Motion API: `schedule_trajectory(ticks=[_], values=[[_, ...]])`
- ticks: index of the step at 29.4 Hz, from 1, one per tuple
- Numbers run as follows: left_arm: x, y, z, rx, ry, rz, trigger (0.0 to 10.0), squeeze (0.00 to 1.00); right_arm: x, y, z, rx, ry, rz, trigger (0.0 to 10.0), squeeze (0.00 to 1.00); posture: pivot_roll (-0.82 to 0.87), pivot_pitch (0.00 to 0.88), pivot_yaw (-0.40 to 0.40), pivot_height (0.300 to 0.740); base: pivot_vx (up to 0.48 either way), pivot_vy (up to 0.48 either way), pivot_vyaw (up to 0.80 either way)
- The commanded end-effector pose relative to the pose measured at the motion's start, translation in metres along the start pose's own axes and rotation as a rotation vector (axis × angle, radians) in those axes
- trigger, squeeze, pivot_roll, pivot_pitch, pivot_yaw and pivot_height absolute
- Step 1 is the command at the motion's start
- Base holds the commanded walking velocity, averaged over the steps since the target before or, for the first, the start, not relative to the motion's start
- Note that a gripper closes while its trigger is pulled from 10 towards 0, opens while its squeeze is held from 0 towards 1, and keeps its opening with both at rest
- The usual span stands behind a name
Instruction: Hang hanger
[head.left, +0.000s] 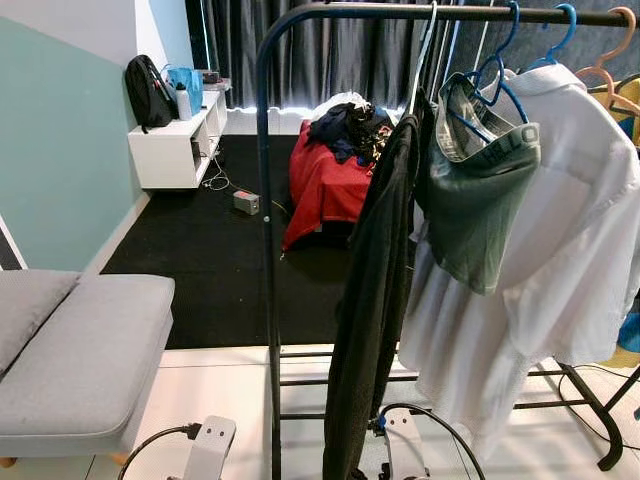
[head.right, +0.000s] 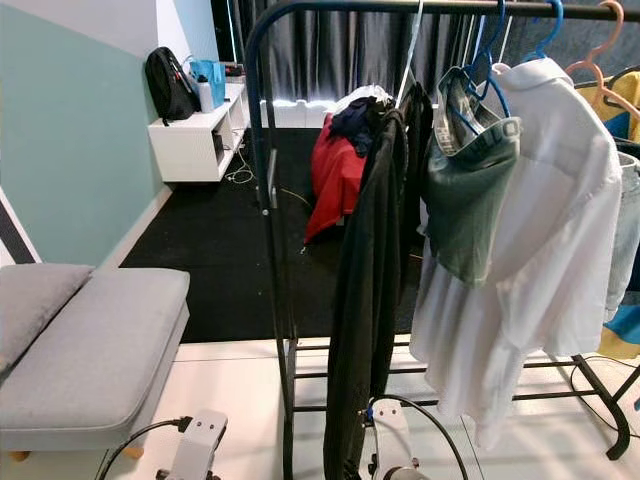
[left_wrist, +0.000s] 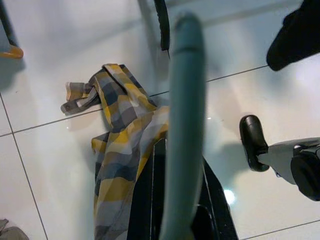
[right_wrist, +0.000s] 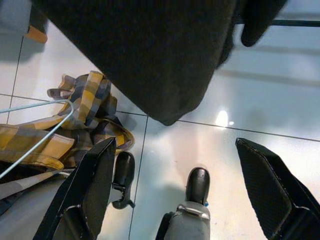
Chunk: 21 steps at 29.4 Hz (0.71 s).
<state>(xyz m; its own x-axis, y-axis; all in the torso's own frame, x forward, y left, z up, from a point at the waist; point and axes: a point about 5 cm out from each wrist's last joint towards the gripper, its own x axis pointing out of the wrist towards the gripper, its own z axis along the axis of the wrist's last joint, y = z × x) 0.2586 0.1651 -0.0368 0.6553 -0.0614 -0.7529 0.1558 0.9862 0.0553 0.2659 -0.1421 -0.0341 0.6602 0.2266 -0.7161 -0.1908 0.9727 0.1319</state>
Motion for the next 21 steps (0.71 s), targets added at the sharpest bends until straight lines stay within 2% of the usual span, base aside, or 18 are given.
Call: schedule_trajectory(ticks=[1, 11, 15, 21], values=[[-0.0006, 0.0013, -0.0056, -0.013, 0.022, 0.008, 10.0, 0.00, -0.0003, -0.0009, -0.0018, -0.015, 0.010, -0.001, 10.0, 0.00, 0.08, 0.090, -0.005, 0.740, 0.000, 0.000, 0.00], [-0.0006, -0.0006, -0.0069, -0.021, 0.018, -0.016, 10.0, 0.00, -0.0003, -0.0005, -0.0053, 0.002, 0.033, -0.005, 10.0, 0.00, 0.07, 0.077, 0.012, 0.740, 0.000, 0.000, 0.00], [-0.0010, 0.0001, -0.0056, -0.047, -0.003, -0.019, 10.0, 0.00, 0.0000, 0.0011, -0.0035, -0.010, 0.018, 0.006, 10.0, 0.00, 0.07, 0.077, 0.015, 0.740, 0.000, 0.000, 0.00], [-0.0009, 0.0013, -0.0042, -0.047, -0.002, -0.012, 10.0, 0.00, 0.0000, 0.0014, -0.0017, 0.025, 0.002, 0.012, 10.0, 0.00, 0.07, 0.083, 0.029, 0.740, 0.000, 0.000, 0.00]])
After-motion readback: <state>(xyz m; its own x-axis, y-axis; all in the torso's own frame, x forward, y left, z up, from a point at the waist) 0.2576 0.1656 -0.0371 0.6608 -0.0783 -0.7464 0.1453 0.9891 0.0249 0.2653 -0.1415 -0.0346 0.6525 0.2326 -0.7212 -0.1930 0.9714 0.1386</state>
